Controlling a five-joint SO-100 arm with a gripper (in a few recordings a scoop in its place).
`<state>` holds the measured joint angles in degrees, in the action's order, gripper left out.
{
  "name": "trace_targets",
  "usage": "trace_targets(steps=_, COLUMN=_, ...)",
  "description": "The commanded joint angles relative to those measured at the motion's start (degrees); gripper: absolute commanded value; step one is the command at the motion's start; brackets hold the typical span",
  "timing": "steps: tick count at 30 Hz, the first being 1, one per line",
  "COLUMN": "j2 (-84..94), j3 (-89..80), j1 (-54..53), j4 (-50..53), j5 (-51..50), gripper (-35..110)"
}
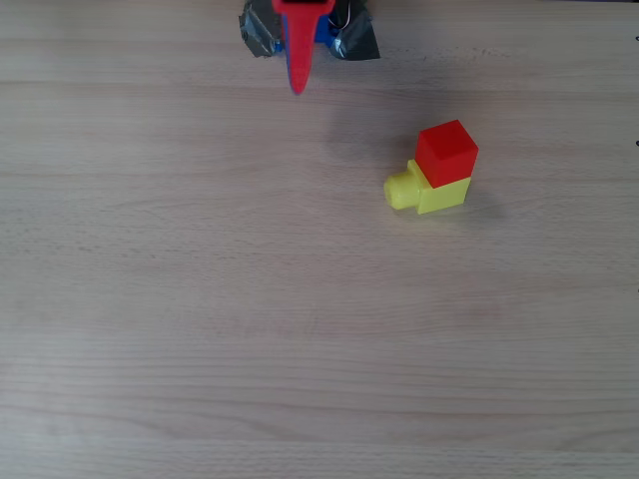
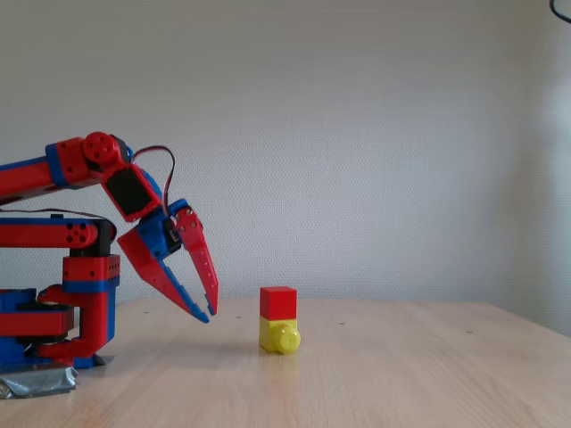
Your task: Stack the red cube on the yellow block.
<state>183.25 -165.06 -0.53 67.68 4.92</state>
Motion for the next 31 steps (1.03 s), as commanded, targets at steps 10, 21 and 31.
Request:
trace_targets(steps=10, j2=6.06, j3=-6.06, j1=-0.97, j4=0.7, j5=-7.21, gripper=0)
trace_targets(steps=21, j2=6.06, j3=-5.98, j1=-1.14, j4=0.7, j5=-7.91, gripper=1)
trace_targets(steps=31, j2=6.06, j3=-5.98, j1=-1.14, j4=0.7, j5=-7.82, gripper=0)
